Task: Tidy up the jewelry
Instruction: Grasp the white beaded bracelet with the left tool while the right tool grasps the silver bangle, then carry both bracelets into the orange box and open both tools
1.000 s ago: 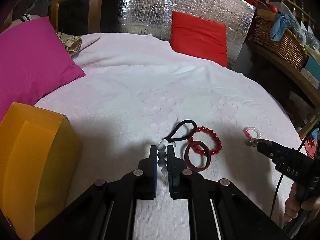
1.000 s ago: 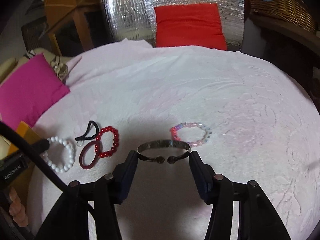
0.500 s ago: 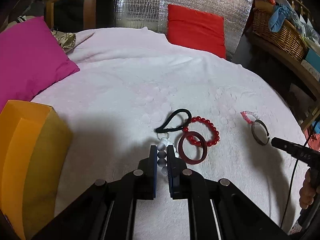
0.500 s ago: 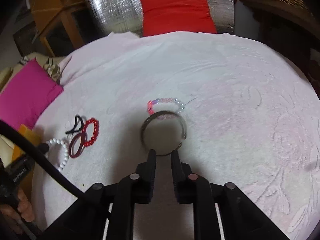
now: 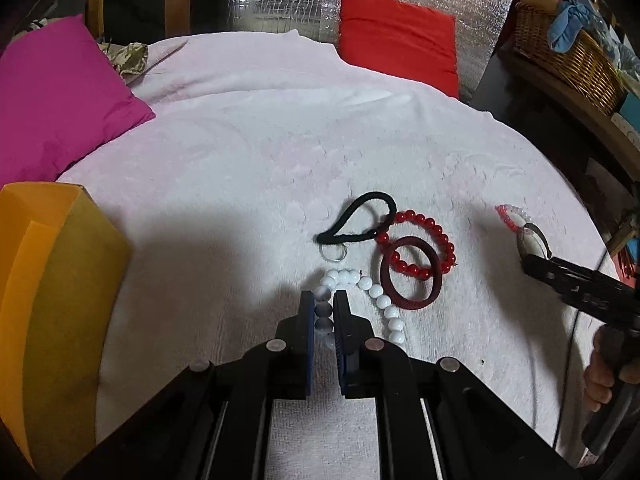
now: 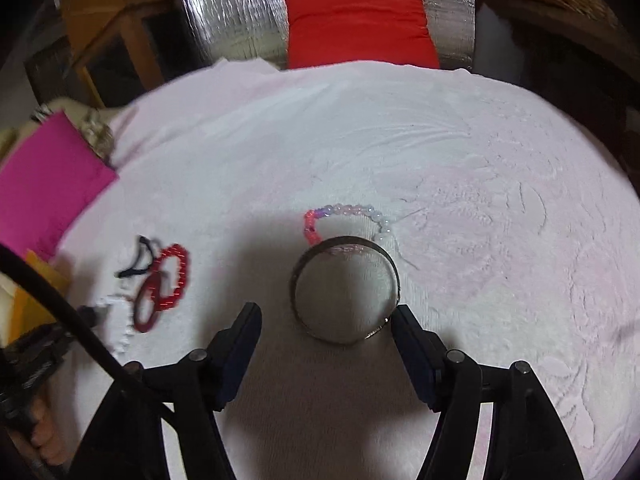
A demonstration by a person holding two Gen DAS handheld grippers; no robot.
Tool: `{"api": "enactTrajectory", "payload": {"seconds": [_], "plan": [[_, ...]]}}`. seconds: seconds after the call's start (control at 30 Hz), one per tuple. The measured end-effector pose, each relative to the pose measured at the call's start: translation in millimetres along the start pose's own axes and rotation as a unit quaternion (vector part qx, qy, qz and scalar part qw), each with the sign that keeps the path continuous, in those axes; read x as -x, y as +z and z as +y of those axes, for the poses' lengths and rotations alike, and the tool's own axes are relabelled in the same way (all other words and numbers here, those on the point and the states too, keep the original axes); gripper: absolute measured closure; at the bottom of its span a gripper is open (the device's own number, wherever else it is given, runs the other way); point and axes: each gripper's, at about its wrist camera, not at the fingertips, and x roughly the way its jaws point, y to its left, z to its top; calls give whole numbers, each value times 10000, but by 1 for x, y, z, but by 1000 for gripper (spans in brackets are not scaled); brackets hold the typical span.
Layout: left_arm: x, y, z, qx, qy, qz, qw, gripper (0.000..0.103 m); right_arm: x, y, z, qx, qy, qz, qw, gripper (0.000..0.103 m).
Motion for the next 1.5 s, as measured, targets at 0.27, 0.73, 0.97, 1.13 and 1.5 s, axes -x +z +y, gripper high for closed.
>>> {"api": "enactTrajectory", "payload": {"seconds": [0.27, 0.73, 0.97, 1.13, 1.5], "plan": [[7, 2, 3, -11, -213, -96, 9997, 94, -4, 2, 6, 57, -403, -210, 9990, 43], [6, -2, -6, -172, -60, -74, 9998, 94, 26, -6, 3, 19, -86, -380, 9992, 43], [-12, -6, -10, -236, -182, 214, 9993, 60, 31, -8, -4, -15, -69, -394, 9992, 43], [-12, -9, -19, -466, -90, 138, 9988, 57, 33, -8, -8, -63, -72, -402, 9991, 43], [15, 0, -13, -331, -157, -358, 9987, 94, 37, -6, -6, -105, 4, -506, 9987, 43]]}}
